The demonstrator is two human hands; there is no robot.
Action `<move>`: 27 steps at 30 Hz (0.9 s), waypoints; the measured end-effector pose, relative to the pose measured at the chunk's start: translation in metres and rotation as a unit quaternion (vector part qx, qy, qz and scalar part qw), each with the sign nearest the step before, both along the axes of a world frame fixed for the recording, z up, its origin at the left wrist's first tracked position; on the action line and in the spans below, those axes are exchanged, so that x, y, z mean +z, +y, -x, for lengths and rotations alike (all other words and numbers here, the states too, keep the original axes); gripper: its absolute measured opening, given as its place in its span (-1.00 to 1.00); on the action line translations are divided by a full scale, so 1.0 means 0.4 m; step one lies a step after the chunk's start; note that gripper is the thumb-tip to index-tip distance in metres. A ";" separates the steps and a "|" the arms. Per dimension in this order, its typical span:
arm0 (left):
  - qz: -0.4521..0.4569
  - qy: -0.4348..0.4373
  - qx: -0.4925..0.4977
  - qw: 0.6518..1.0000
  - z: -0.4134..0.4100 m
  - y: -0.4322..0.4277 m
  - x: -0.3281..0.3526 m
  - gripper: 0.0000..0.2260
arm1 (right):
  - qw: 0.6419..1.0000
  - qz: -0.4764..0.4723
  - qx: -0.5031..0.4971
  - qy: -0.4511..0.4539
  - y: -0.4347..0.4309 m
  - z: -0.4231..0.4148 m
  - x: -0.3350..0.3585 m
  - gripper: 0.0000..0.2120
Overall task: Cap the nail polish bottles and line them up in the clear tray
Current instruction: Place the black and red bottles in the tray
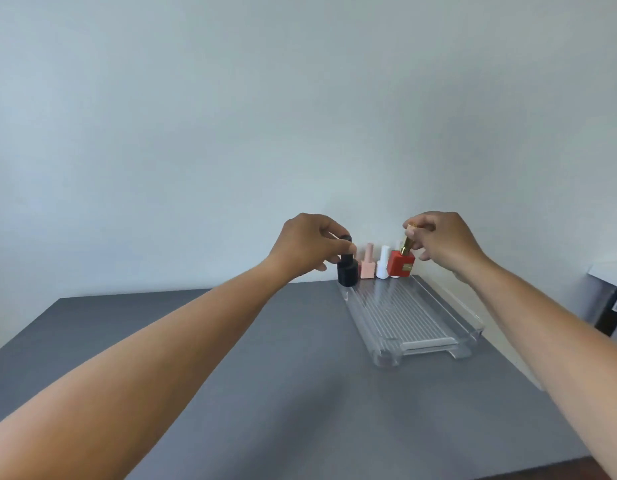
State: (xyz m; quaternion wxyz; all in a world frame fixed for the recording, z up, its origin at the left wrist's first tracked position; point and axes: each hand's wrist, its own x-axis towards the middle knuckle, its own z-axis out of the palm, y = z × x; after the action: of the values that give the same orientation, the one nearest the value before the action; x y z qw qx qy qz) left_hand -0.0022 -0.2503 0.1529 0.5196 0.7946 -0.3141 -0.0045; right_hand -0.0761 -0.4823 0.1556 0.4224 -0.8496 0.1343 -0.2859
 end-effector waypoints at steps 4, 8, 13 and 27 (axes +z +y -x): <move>-0.018 0.015 -0.010 1.000 -0.057 -0.138 -0.008 -0.86 | 0.999 0.033 -0.029 0.032 -0.096 -0.039 -0.005 -0.88; -0.047 0.025 -0.003 0.999 -0.117 -0.250 -0.046 -0.89 | 0.997 0.041 -0.041 0.056 -0.157 -0.098 -0.032 -0.90; -0.057 0.050 0.014 0.997 -0.183 -0.343 -0.106 -0.92 | 0.996 0.041 -0.035 0.077 -0.207 -0.176 -0.091 -0.83; -0.097 -0.001 0.039 0.995 -0.238 -0.458 -0.180 -0.90 | 0.989 0.101 -0.026 0.103 -0.261 -0.254 -0.171 -0.76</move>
State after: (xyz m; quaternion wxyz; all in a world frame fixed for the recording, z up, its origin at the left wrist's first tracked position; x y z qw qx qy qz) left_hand 0.0932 -0.4336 0.0807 0.4396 0.8529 -0.2814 -0.0144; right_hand 0.0253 -0.5869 0.0872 0.3107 -0.9092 0.1693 -0.2193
